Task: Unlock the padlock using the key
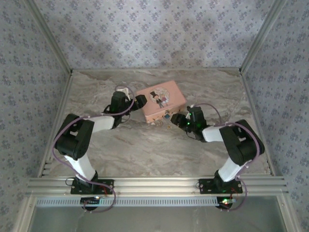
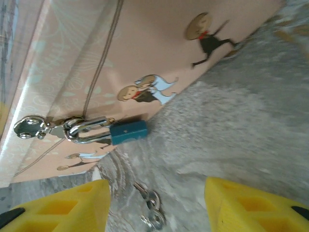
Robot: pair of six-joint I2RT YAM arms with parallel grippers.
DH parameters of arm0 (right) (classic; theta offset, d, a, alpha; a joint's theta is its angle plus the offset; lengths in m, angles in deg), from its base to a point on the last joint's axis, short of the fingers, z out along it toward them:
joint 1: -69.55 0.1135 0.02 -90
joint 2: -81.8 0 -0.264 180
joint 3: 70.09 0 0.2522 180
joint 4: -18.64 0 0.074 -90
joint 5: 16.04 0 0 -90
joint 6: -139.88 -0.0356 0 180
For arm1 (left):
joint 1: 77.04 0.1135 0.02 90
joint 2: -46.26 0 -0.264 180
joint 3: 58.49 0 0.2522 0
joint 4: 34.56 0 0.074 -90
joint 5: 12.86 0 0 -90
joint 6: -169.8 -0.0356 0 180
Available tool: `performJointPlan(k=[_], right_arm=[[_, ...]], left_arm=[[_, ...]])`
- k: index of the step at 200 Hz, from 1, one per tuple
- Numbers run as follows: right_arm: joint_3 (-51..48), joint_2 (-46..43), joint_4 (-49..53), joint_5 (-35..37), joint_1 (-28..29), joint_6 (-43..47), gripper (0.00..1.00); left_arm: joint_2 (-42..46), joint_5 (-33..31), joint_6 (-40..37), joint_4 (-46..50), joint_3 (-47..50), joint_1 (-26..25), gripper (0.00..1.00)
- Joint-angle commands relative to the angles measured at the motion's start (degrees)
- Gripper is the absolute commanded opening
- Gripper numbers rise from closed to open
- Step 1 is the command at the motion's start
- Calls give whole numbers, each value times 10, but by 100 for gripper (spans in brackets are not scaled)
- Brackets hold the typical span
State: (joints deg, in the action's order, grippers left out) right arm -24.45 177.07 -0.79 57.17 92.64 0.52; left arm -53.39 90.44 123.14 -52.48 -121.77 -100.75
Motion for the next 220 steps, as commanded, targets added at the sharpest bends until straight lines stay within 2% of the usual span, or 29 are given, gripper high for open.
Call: performJointPlan(k=[1, 33, 80, 101, 143, 168, 200, 220], right_arm=[[9, 27, -95, 0, 12, -37, 55], [12, 42, -95, 9, 18, -37, 56], [21, 84, -117, 27, 34, -48, 55], [35, 112, -127, 27, 35, -54, 52], [54, 130, -96, 54, 45, -44, 48], [64, 147, -92, 57, 44, -41, 47], [77, 167, -88, 64, 47, -50, 46], [94, 166, -45, 86, 59, -40, 45]], left_arm=[[37, -38, -35, 62, -55, 17, 77], [-10, -26, -98, 215, -208, 29, 76], [-137, -3, -142, 300, -400, 33, 76], [-188, 2, -147, 327, -462, 34, 76], [-263, 30, -153, 359, -547, 41, 76], [-312, 54, -159, 421, -619, 43, 75], [-318, 66, -155, 410, -611, 43, 75], [-314, 68, -150, 402, -602, 43, 75]])
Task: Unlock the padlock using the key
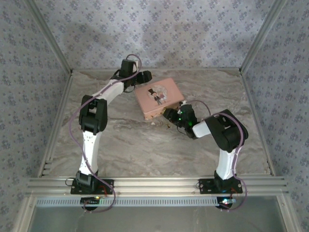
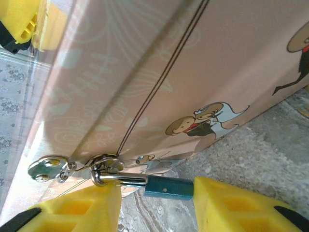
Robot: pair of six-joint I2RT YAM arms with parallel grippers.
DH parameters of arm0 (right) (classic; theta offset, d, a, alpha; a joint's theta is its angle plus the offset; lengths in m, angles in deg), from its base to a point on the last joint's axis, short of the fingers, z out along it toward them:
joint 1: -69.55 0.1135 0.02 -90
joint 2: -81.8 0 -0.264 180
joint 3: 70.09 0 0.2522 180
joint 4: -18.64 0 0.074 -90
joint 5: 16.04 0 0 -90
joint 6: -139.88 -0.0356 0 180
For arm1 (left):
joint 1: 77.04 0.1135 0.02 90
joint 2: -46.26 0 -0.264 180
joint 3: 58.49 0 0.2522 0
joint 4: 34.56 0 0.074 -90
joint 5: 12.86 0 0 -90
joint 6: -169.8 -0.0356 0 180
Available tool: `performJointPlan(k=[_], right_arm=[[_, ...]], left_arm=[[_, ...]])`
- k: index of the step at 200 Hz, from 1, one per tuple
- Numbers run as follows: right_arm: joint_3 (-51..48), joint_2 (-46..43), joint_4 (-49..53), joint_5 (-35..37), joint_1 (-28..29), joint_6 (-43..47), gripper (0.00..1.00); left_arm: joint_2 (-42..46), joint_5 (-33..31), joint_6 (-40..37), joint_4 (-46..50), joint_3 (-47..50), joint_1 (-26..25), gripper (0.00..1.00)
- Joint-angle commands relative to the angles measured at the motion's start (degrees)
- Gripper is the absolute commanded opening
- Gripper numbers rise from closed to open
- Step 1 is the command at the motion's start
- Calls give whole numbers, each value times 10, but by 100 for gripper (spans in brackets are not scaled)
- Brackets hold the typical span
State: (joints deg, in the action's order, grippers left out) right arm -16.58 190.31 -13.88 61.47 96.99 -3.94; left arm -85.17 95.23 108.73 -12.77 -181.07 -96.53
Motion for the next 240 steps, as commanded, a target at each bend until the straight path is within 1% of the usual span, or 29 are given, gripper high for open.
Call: performJointPlan(k=[1, 17, 35, 53, 66, 78, 98, 129, 152, 176, 196, 207, 222, 240], right_arm=[[15, 34, 88, 44, 17, 5, 45], [21, 25, 126, 80, 27, 9, 47], [28, 21, 164, 106, 32, 8, 46], [34, 26, 173, 111, 36, 10, 44], [40, 33, 175, 109, 37, 10, 40], [45, 40, 168, 106, 38, 6, 40], [43, 48, 128, 101, 39, 9, 40], [42, 67, 50, 63, 35, 16, 41], [40, 87, -3, 33, 31, 18, 41], [50, 96, -3, 26, 30, 29, 40], [51, 106, -26, 7, 29, 33, 40], [48, 108, -40, -1, 28, 33, 41], [47, 104, -20, 7, 31, 47, 45], [44, 93, 13, 24, 36, 67, 46]], left_arm=[[4, 21, -5, 4, -9, 1, 75], [7, 22, 1, -7, 0, 1, 75], [4, 24, 2, -7, 2, 1, 75], [3, 30, 3, -11, 8, 0, 75], [6, 30, 6, -18, 16, 1, 75], [8, 31, 9, -26, 23, 1, 75], [5, 37, 9, -28, 24, 1, 74], [-4, 45, 3, -20, 19, 2, 73], [-14, 56, 3, -11, 12, 2, 69], [-18, 61, 2, -6, 11, 3, 67], [-18, 62, 2, -6, 14, 3, 66], [-17, 61, 2, -6, 16, 3, 66], [-16, 60, 3, -6, 16, 3, 66], [-14, 59, 3, -6, 17, 3, 66]])
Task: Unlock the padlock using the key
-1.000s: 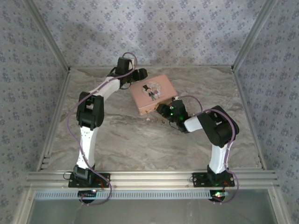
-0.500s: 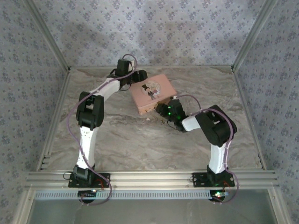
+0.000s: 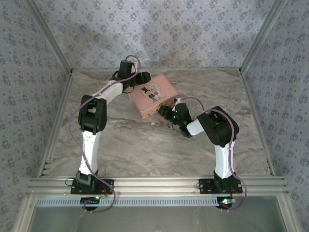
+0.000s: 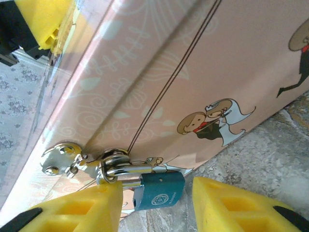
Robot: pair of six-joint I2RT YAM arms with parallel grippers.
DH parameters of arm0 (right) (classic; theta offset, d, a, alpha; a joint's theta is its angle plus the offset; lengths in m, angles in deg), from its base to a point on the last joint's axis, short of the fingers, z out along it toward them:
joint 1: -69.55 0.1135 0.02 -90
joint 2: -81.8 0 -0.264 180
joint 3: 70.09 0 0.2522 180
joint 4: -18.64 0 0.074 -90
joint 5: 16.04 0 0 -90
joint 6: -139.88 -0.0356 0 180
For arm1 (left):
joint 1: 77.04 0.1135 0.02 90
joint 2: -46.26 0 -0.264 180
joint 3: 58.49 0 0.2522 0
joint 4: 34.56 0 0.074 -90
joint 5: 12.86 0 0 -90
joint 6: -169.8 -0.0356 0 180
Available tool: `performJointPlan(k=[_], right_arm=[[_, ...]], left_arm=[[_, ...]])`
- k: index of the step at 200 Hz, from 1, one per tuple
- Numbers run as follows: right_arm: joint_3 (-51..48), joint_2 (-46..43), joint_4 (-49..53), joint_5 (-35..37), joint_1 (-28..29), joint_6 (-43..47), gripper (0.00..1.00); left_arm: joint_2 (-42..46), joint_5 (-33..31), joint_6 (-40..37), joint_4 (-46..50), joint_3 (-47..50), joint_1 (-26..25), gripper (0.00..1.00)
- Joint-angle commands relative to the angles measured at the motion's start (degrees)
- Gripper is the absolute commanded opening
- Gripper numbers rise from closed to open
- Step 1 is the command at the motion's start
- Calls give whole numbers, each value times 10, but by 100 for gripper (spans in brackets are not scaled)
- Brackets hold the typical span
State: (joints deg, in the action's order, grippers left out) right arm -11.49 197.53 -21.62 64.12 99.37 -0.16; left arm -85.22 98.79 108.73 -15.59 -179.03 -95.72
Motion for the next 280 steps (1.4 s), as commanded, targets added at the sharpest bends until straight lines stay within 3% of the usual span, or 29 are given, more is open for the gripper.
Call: performJointPlan(k=[1, 41, 83, 126, 190, 230, 246, 280], right_arm=[[-7, 20, 92, -2, 12, 30, 46], [9, 5, 190, 57, 37, 102, 49], [19, 2, 225, 81, 58, 135, 50], [48, 10, 267, 95, 60, 182, 45], [88, 16, 332, 122, 69, 208, 17], [82, -3, 355, 146, 77, 249, 16], [87, -14, 380, 169, 81, 276, 7], [98, -35, 419, 223, 87, 324, 0]], left_arm=[[-14, 23, 3, 23, -3, -5, 66], [-11, 22, 2, 23, -1, -4, 66], [-7, 19, -2, 25, 4, -1, 66], [-3, 19, 2, 20, 9, 1, 66], [-4, 20, 7, 14, 9, 2, 66], [-1, 17, 4, 16, 15, 4, 66], [1, 17, 3, 16, 19, 5, 66], [4, 15, 3, 8, 28, 7, 66]])
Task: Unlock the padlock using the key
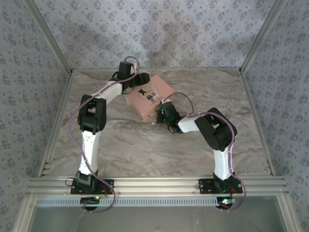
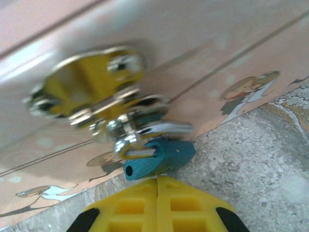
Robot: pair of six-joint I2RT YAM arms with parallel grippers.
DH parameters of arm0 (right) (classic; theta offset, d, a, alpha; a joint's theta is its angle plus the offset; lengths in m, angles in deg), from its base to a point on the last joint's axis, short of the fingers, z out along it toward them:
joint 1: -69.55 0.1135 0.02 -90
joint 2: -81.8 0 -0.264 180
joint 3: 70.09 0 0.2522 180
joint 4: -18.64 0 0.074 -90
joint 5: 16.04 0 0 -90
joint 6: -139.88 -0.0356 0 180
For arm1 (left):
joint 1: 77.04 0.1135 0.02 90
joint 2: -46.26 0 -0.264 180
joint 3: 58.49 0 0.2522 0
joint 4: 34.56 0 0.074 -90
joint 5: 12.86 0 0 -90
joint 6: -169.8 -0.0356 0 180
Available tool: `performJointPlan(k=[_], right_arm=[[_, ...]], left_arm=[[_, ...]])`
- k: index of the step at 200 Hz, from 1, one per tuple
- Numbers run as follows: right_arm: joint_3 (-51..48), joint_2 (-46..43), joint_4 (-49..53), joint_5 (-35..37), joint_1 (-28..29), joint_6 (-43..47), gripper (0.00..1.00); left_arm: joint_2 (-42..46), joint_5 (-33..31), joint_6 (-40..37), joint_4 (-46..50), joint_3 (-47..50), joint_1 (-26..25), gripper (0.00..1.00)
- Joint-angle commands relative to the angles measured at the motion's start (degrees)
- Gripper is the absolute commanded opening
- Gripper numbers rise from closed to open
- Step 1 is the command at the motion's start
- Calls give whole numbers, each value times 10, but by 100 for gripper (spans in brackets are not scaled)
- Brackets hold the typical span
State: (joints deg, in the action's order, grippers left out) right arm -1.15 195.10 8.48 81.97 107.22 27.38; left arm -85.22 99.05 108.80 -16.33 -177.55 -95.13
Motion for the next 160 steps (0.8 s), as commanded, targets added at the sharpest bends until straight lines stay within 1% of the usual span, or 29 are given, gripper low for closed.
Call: performJointPlan(k=[1, 25, 48, 59, 78, 97, 104, 111, 123, 131, 140, 160], right_arm=[[-4, -11, 119, 46, 8, 49, 0], [-5, -26, 132, 94, 14, 79, 0], [-18, -47, 128, 119, 18, 105, 0], [-41, -67, 108, 97, 11, 104, 0], [-74, -108, 74, 52, -16, 85, 0], [-101, -136, 51, -12, -43, 69, 0], [-107, -139, 40, -48, -53, 64, 0], [-106, -137, 36, -77, -60, 58, 7], [-101, -129, 33, -112, -63, 54, 27], [-97, -123, 27, -127, -62, 50, 37], [-94, -114, 18, -141, -61, 49, 41], [-76, -92, 9, -149, -56, 60, 43]], left_arm=[[4, 12, 2, 15, 14, 1, 66], [4, 14, 2, 15, 16, 2, 66], [8, 14, 3, 10, 25, 2, 66], [12, 15, 4, 4, 31, 2, 66], [23, 17, 11, -12, 48, 7, 66], [31, 21, 15, -24, 61, 13, 66], [33, 21, 14, -23, 61, 16, 66], [32, 23, 13, -22, 61, 17, 66], [32, 26, 12, -20, 60, 19, 66], [31, 28, 11, -18, 59, 19, 66], [29, 28, 11, -17, 58, 20, 66], [26, 29, 13, -17, 56, 19, 66]])
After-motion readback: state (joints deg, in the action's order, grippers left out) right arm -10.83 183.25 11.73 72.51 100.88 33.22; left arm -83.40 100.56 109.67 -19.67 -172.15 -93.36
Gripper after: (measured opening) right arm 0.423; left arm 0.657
